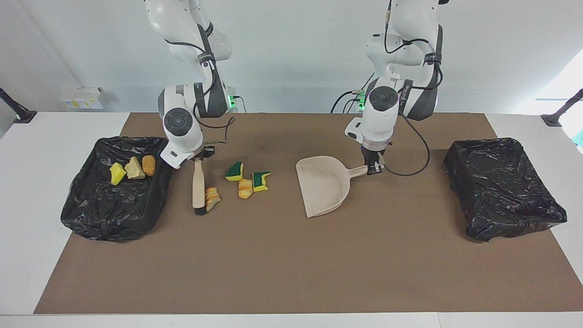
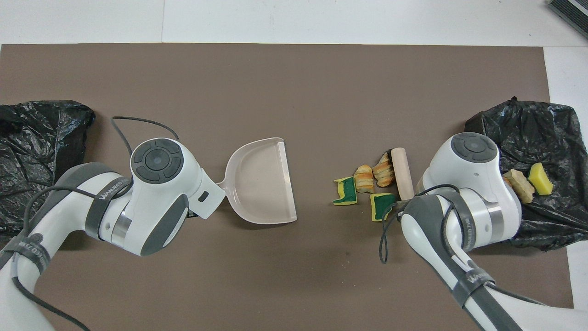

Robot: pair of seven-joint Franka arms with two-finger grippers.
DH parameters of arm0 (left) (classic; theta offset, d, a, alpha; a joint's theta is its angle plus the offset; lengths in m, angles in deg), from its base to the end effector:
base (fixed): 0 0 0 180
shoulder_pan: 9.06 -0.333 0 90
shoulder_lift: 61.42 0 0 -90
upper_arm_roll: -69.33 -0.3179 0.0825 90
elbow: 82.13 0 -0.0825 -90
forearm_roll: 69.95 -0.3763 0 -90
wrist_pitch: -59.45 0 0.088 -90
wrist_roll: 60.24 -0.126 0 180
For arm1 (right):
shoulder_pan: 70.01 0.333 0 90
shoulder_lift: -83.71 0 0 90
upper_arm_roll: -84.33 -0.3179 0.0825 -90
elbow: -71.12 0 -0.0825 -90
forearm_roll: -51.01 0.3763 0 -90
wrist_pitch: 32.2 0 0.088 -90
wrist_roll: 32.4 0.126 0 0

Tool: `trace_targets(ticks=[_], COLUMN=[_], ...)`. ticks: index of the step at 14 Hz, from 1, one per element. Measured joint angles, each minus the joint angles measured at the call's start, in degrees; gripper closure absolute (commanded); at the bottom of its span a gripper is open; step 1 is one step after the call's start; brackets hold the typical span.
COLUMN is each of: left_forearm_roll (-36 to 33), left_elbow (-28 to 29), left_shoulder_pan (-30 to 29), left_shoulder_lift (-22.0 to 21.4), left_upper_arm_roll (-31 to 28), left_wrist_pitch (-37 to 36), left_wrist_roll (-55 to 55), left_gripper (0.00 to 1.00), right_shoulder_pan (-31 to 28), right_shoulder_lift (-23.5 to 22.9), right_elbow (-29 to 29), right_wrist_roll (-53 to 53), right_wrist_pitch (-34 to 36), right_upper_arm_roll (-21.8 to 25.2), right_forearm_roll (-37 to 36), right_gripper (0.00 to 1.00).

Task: Sweep and dump trash in bin
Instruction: 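Sweep the crusts and sponges into the dustpan with the right gripper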

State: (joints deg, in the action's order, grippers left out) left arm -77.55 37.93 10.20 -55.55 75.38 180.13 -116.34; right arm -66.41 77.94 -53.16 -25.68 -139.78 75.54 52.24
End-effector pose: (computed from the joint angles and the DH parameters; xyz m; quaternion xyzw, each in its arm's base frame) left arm 0.4957 -0.2246 0.3539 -0.7321 0.6778 0.0569 0.0362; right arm 0.4766 0.1067 0.3126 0.9798 0.0445 -0.1944 0.0155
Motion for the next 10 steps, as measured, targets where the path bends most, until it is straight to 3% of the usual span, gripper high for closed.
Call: trace_targets(ticks=[5,10], left_forearm_roll=[0.00,-0.02], left_elbow=[0.08,0.10], left_shoulder_pan=[-0.01,-0.01], left_shoulder_lift=[0.00,0.00], left_upper_arm_roll=[-0.04,-0.03], left_wrist_pitch=[0.00,0.00], left_wrist_roll=[0.00,0.00], left_gripper=[1.00,1.00], right_shoulder_pan=[7.42,16.82], right_shoulder_lift=[-0.22,-3.72], right_elbow=[0.11,4.52], right_wrist_roll=[10.29,18.02], right_wrist_pitch=[-1.57,-4.90], right_upper_arm_roll=[-0.06,-0.26], right_forearm_roll=[8.03,18.02], right_gripper=[1.00,1.00])
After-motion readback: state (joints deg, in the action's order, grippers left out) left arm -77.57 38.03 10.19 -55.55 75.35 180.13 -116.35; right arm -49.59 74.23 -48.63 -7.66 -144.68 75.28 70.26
